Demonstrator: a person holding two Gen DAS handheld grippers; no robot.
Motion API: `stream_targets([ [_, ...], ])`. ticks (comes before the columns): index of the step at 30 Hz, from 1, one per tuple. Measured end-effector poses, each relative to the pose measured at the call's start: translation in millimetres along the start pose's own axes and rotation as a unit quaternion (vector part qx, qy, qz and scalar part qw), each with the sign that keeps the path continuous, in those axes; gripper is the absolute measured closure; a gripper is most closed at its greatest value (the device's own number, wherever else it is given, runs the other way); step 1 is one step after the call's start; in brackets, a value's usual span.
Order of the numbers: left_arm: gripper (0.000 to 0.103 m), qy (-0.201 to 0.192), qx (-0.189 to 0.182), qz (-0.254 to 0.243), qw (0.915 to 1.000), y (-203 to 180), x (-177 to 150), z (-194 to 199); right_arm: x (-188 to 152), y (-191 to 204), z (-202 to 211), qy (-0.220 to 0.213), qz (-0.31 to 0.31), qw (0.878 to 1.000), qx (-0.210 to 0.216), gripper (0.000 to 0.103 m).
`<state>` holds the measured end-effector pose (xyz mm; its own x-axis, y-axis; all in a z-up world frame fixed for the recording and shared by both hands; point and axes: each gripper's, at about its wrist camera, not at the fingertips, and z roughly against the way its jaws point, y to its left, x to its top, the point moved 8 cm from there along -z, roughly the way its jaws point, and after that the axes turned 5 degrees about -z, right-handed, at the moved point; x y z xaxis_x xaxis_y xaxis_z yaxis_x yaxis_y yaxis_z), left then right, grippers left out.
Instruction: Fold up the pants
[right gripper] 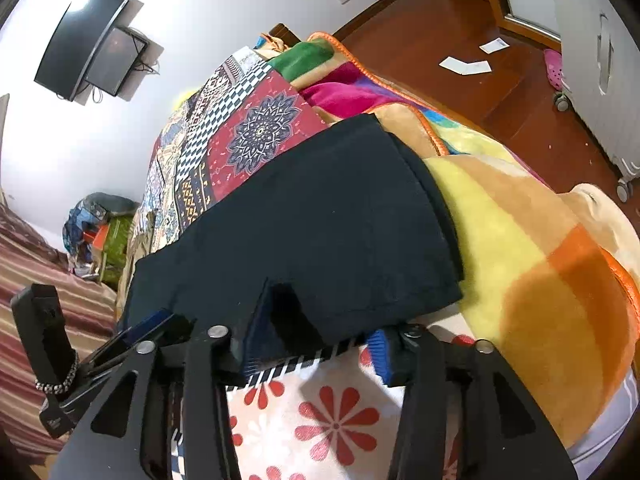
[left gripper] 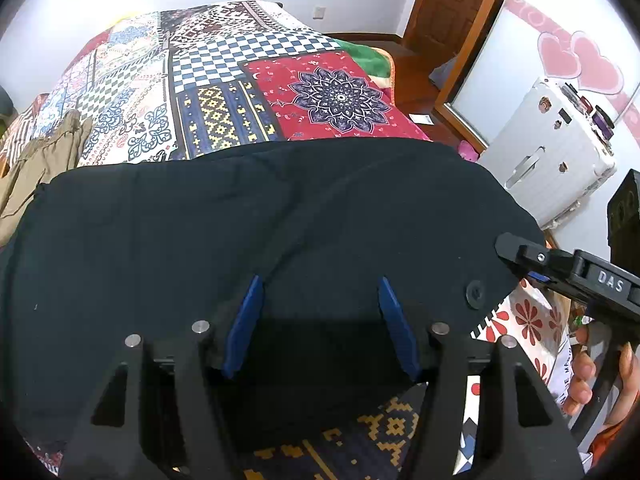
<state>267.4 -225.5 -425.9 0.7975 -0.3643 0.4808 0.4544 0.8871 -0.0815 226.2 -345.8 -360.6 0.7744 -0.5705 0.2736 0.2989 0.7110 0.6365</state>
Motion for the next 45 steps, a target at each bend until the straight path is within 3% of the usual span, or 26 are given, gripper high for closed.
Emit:
stream_targets([
  [4, 0.042, -0.003, -0.004, 0.003, 1.0000, 0.1, -0.4, 0.8, -10.7, -4.7, 17.7, 0.002, -0.014, 1.000, 0.004, 0.050],
  [6, 0.042, -0.004, -0.005, 0.003, 1.0000, -0.1, -0.2, 0.7, -15.9, -7.6, 20.3, 0.005, -0.022, 1.000, 0.005, 0.050],
  [9, 0.042, -0.004, -0.006, 0.004, 1.0000, 0.0, 0.0, 0.5, -15.5, -6.8, 14.5, 0.008, -0.023, 1.000, 0.003, 0.049],
  [11, 0.042, -0.005, -0.006, 0.004, 1.0000, -0.1, -0.1, 0.4, -12.1, -1.8, 5.7, 0.009, -0.017, 1.000, 0.002, 0.041],
  [16, 0.042, -0.005, -0.007, 0.005, 1.0000, -0.2, 0.3, 0.5, 4.5, 1.1, -10.3, -0.010, -0.010, 1.000, -0.009, 0.041],
  [18, 0.042, -0.004, -0.006, 0.004, 1.0000, -0.2, 0.4, 0.1, 11.5, -3.0, -14.5, -0.015, -0.026, 1.000, 0.001, 0.045],
  [20, 0.042, -0.003, -0.004, 0.002, 1.0000, -0.6, 0.5, -0.4, 16.9, -7.6, -15.3, -0.020, -0.037, 0.999, 0.004, 0.068],
  [22, 0.042, -0.002, -0.003, 0.002, 1.0000, -0.7, 0.6, -0.5, 20.0, -11.0, -14.5, -0.018, -0.048, 0.999, 0.013, 0.081],
  [26, 0.042, -0.002, -0.007, 0.005, 1.0000, 0.0, 1.5, 0.3, 23.5, -5.5, -4.6, -0.027, -0.039, 0.999, 0.024, 0.091],
  [33, 0.042, -0.043, -0.001, 0.024, 0.9988, 17.1, 10.7, 35.6, 33.9, 48.5, 21.1, -0.063, 0.053, 0.996, 0.033, 0.092],
  [39, 0.042, -0.086, 0.020, 0.051, 0.9948, 60.1, 10.7, 79.8, 32.7, 101.5, 26.0, -0.078, 0.122, 0.988, 0.045, 0.093],
  [45, 0.042, -0.100, 0.046, 0.085, 0.9903, 110.7, -7.9, 104.1, 23.6, 162.4, 15.3, -0.074, 0.183, 0.978, 0.069, 0.094],
])
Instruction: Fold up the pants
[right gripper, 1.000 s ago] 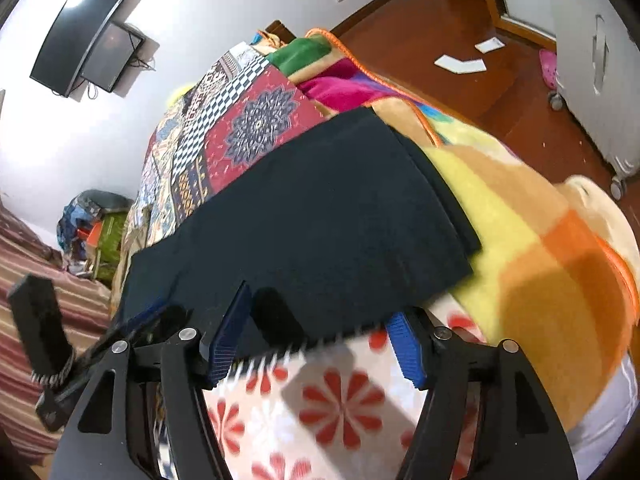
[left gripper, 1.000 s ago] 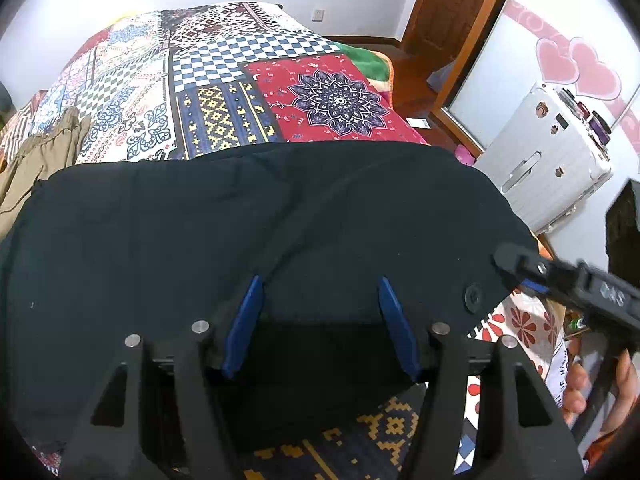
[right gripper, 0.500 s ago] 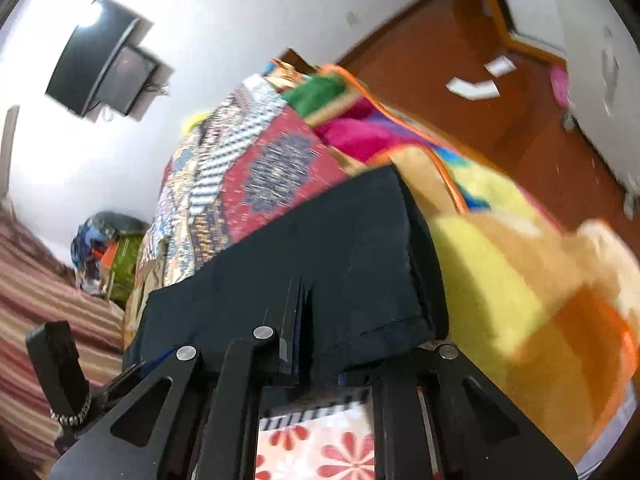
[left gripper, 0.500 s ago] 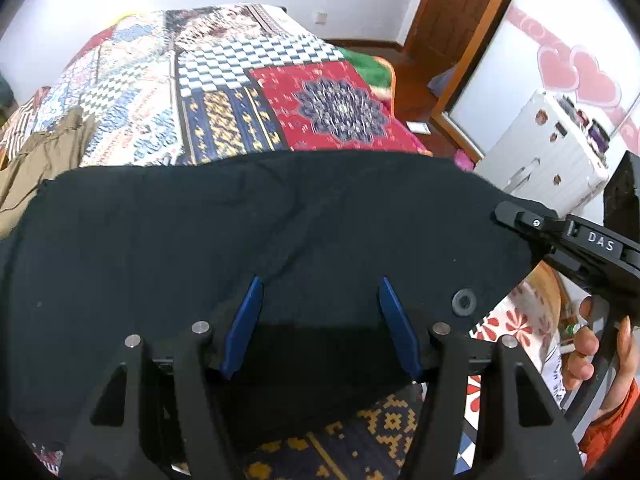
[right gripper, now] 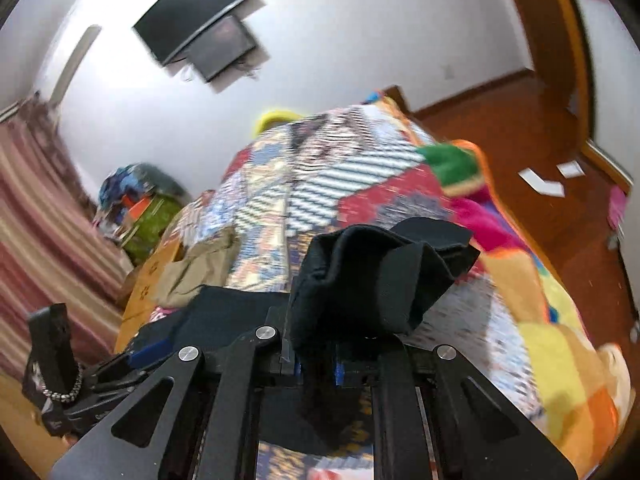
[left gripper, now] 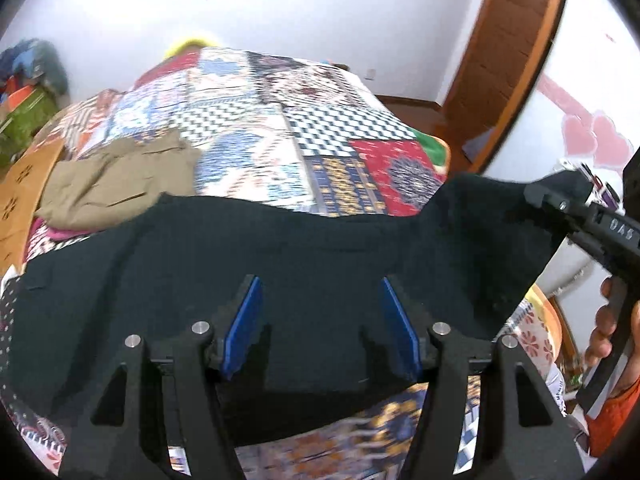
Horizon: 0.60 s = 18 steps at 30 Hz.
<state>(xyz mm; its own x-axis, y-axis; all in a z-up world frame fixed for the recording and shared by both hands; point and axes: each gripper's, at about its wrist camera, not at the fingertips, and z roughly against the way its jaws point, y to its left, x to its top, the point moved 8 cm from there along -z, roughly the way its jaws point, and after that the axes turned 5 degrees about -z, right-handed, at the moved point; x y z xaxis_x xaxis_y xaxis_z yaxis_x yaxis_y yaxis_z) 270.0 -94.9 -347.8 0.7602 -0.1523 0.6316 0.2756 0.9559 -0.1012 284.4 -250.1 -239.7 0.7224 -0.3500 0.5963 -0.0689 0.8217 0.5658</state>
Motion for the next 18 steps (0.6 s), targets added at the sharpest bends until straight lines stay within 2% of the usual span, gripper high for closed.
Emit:
stream_targets([
  [5, 0.042, -0.009, 0.020, 0.029, 0.9993, 42.2, -9.2, 14.1, -6.9, 58.1, -25.2, 0.023, 0.061, 0.997, 0.036, 0.094],
  [10, 0.042, -0.017, 0.037, 0.055, 0.9976, 75.3, -20.7, 29.9, -34.6, 111.7, -62.4, 0.063, 0.124, 0.988, 0.060, 0.094],
  [14, 0.042, -0.019, 0.048, 0.074, 0.9960, 95.5, -31.6, 36.9, -63.0, 135.3, -95.3, 0.100, 0.164, 0.980, 0.058, 0.094],
  [18, 0.042, -0.009, 0.050, 0.093, 0.9944, 111.4, -42.9, 35.4, -104.1, 135.5, -125.5, 0.166, 0.184, 0.967, 0.053, 0.094],
])
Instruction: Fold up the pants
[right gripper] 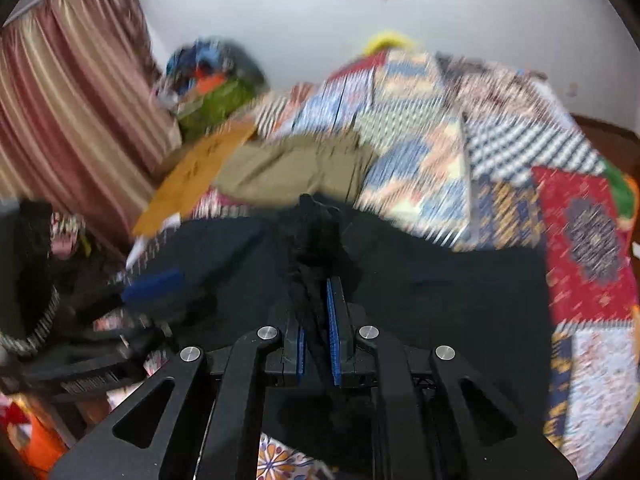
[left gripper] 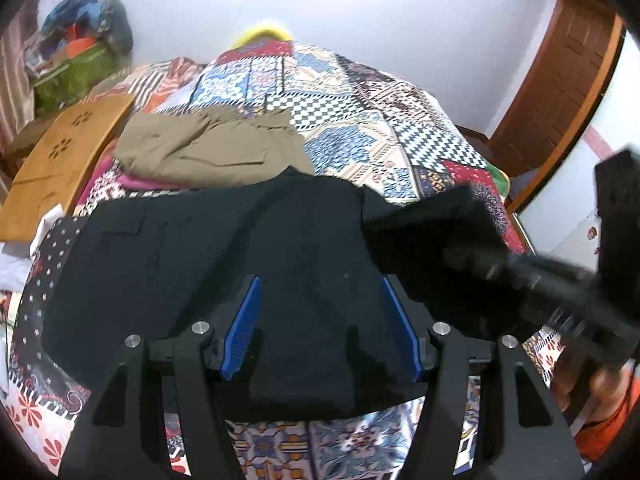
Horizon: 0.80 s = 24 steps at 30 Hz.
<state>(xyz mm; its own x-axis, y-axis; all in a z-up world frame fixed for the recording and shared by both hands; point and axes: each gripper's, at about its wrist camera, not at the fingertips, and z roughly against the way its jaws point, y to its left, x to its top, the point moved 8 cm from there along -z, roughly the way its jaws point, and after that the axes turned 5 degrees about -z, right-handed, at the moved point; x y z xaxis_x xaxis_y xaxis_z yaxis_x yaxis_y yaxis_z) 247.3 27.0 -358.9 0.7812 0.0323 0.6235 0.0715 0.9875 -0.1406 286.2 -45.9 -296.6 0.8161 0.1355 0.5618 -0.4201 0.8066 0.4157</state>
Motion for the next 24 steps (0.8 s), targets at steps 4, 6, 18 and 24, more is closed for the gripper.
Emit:
stream_targets([
  [4, 0.042, 0.006, -0.002, 0.004, 1.0000, 2.9, -1.3, -4.3, -27.1, -4.4, -18.5, 0.064, -0.002, 0.998, 0.000, 0.088],
  [6, 0.042, 0.004, -0.005, 0.004, 1.0000, -0.3, 1.7, -4.7, -34.5, -5.2, -18.7, 0.092, -0.009, 0.996, 0.014, 0.079],
  [18, 0.038, 0.008, -0.030, -0.042, 0.9987, -54.1, 16.8, -16.9, -21.9, -38.1, 55.8, 0.020, -0.009, 1.000, -0.014, 0.060],
  [24, 0.038, 0.051, 0.018, -0.068, 0.9962, -58.5, -14.2, -49.3, -51.9, -78.9, 52.4, 0.052, -0.036, 0.997, -0.053, 0.060],
])
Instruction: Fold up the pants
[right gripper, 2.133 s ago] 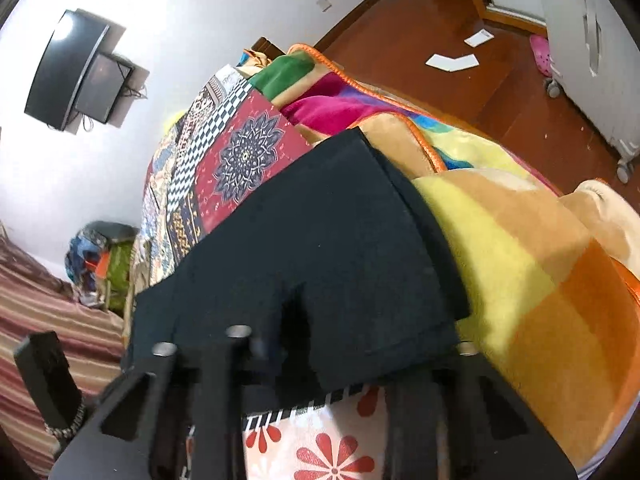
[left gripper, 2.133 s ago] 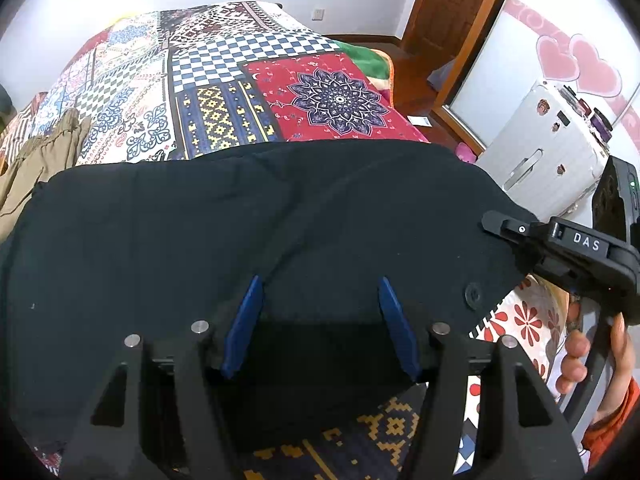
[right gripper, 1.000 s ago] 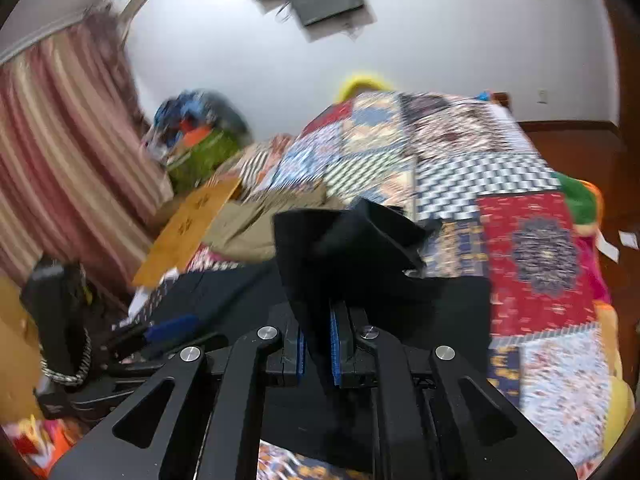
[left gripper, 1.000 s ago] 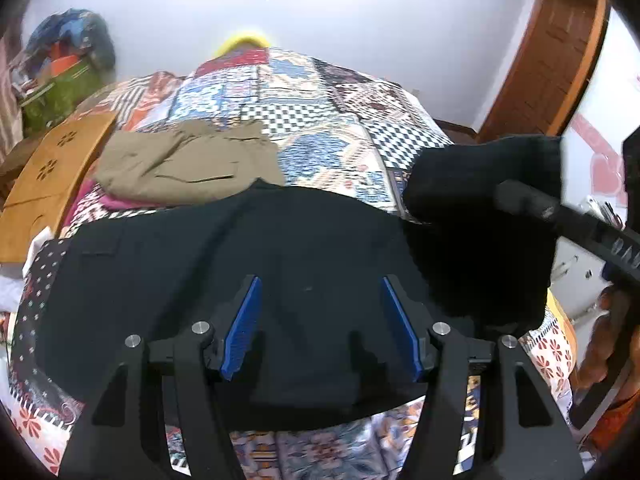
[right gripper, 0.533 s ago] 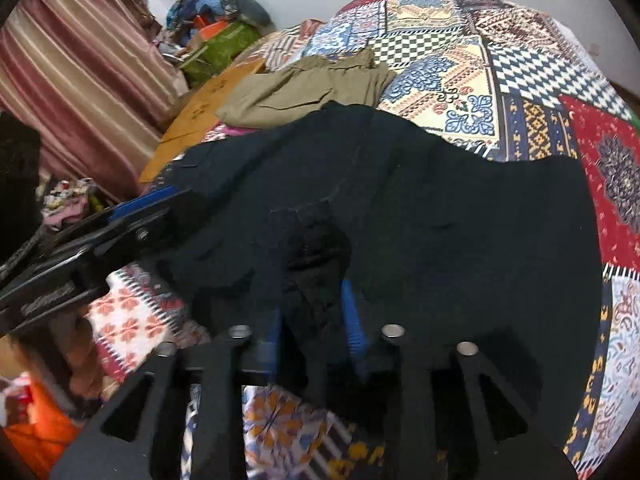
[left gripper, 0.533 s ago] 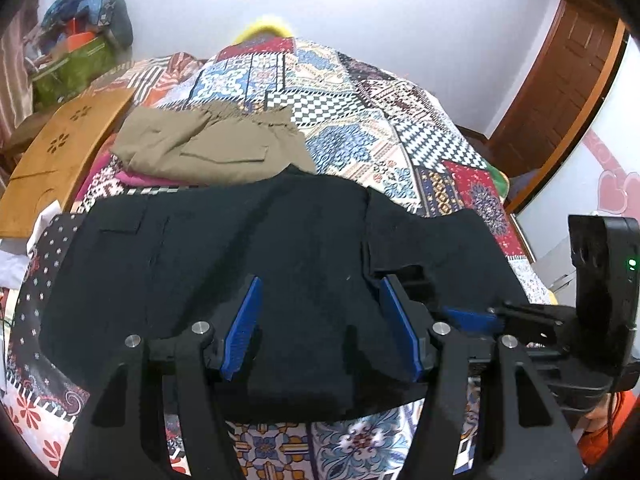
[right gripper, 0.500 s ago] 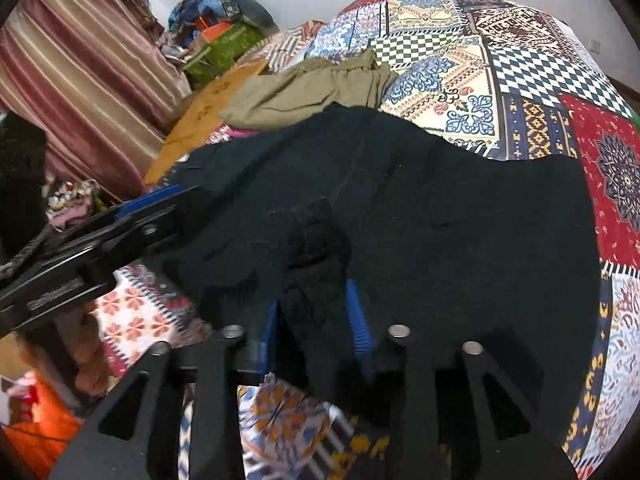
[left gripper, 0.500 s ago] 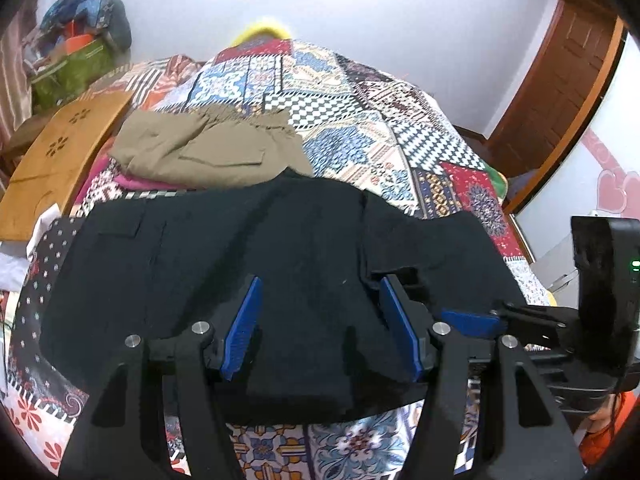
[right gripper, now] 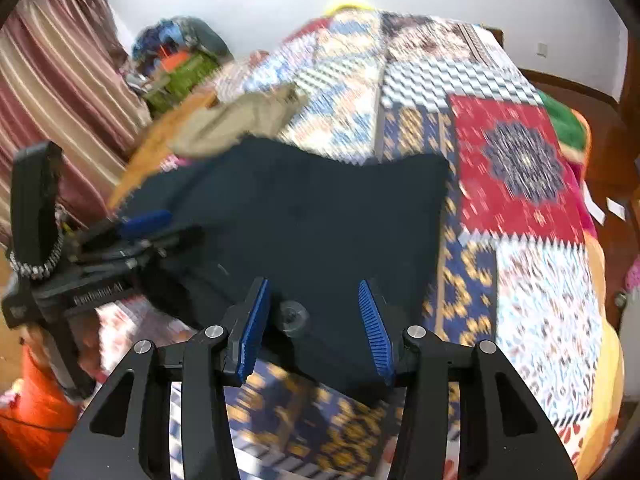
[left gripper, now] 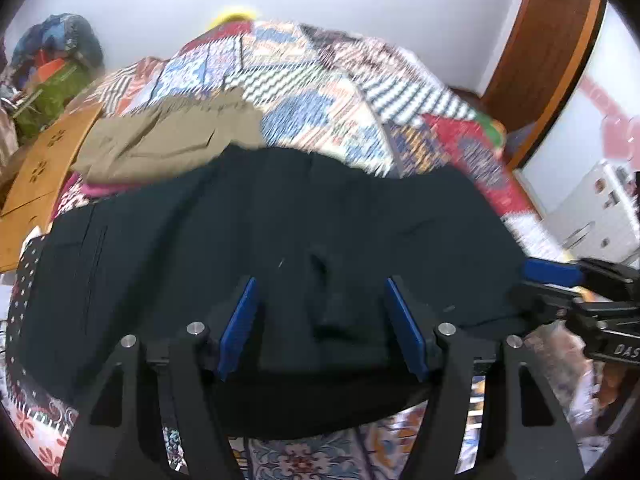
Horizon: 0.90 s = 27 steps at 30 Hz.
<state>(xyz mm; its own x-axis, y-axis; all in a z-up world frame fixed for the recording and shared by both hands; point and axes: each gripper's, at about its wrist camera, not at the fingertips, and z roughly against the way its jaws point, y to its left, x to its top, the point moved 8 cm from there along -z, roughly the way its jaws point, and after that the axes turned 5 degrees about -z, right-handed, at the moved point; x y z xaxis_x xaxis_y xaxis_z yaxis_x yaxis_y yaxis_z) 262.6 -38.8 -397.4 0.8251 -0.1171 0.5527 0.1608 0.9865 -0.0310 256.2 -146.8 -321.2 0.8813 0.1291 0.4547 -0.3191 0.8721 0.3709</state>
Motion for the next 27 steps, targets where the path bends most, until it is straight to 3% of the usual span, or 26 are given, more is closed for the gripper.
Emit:
stream_targets([
  [3, 0.038, 0.024, -0.013, 0.013, 0.9995, 4.9, -18.9, -12.1, -15.3, -8.7, -0.6, 0.011, -0.019, 1.000, 0.017, 0.059],
  [6, 0.037, 0.019, -0.020, 0.021, 0.9994, 8.1, -30.6, -12.7, -23.0, -7.0, 1.5, 0.017, -0.026, 0.999, 0.027, 0.058],
  [13, 0.038, 0.019, -0.011, 0.016, 0.9996, 8.2, -30.6, -4.2, -28.1, -6.1, 6.3, 0.018, -0.008, 1.000, 0.006, 0.057],
  [17, 0.037, 0.002, -0.002, 0.017, 0.9999, 19.3, -28.7, 23.6, -24.5, -0.3, 16.0, 0.011, 0.013, 1.000, -0.009, 0.057],
  [23, 0.025, -0.048, 0.038, 0.070, 0.9957, 82.8, -38.6, 79.9, 0.2, 21.1, 38.9, -0.028, 0.022, 0.999, 0.010, 0.056],
  [27, 0.022, -0.049, 0.057, 0.126, 0.9892, 134.9, -58.0, 98.3, 18.5, 45.9, 43.4, -0.054, 0.045, 0.997, 0.016, 0.054],
])
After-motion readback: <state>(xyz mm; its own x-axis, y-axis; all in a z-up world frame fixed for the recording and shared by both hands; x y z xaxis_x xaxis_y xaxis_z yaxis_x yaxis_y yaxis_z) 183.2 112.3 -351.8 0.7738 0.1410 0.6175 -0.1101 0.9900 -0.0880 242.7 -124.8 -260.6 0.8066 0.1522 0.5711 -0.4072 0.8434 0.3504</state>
